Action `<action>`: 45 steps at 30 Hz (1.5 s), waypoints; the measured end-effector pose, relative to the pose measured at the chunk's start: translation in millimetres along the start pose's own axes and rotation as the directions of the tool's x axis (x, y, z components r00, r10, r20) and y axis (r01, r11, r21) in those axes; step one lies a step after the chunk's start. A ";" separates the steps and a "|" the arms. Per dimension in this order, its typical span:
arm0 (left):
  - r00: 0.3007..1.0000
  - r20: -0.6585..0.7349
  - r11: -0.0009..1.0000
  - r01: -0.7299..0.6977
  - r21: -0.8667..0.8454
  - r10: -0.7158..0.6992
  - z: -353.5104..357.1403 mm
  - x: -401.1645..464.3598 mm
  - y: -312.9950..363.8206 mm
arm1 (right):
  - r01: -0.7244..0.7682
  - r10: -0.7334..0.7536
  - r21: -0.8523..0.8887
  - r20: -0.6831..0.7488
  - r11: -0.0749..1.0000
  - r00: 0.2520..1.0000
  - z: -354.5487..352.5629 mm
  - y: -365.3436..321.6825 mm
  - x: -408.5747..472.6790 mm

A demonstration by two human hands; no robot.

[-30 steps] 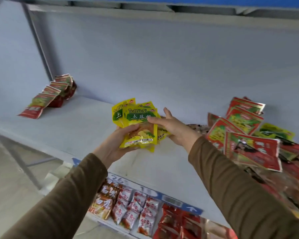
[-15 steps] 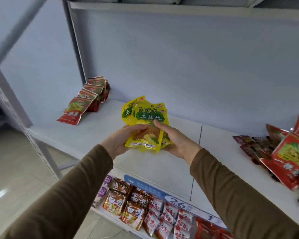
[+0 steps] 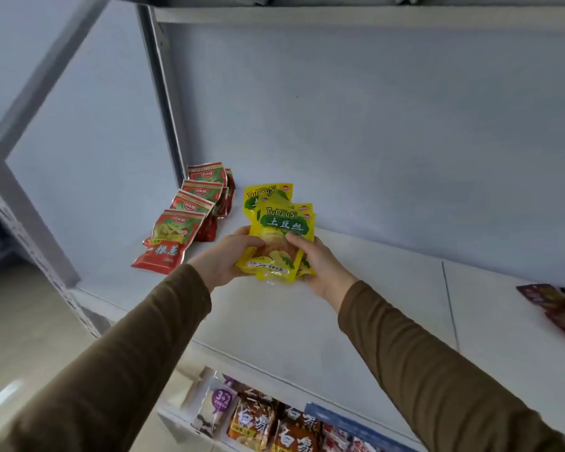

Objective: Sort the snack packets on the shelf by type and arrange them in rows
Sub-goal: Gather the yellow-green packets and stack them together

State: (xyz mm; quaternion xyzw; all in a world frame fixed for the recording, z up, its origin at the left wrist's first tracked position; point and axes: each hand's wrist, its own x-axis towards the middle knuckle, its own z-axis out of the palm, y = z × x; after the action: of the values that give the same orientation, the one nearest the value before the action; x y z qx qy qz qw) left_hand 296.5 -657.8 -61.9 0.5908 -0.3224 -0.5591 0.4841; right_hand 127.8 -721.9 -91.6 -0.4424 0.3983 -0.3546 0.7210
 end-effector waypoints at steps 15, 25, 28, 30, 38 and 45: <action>0.995 0.023 0.985 -0.095 0.147 0.093 -83.0 90.5 23.5 | 0.121 -0.124 -0.030 -0.229 0.992 0.965 95.0 23.4 93.9; 0.987 0.008 0.832 -0.141 0.537 0.162 -86.5 110.4 19.4 | 0.251 -0.350 -0.343 -0.266 0.905 0.898 100.8 31.4 106.7; 0.992 -0.039 0.741 -0.066 0.668 0.124 -87.5 112.9 18.9 | 0.251 -0.333 -0.312 -0.246 0.917 0.910 104.3 35.6 104.9; 0.992 -0.040 0.719 -0.058 0.693 0.118 -89.0 111.8 19.2 | 0.255 -0.344 -0.321 -0.261 0.912 0.902 107.1 37.9 103.3; 0.982 0.000 0.680 -0.129 0.722 0.187 -96.6 106.8 17.2 | 0.264 -0.430 -0.461 -0.304 0.847 0.850 117.5 46.9 98.4; 0.967 0.058 0.673 -0.215 0.708 0.248 -101.8 94.6 12.6 | 0.233 -0.397 -0.479 -0.275 0.846 0.876 115.6 49.8 87.8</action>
State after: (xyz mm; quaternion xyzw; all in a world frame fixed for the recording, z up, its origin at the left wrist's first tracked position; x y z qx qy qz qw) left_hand 413.3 -727.6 -92.7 0.6974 -0.5739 -0.3133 0.2936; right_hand 276.2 -738.9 -126.7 -0.5775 0.5134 -0.4488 0.4489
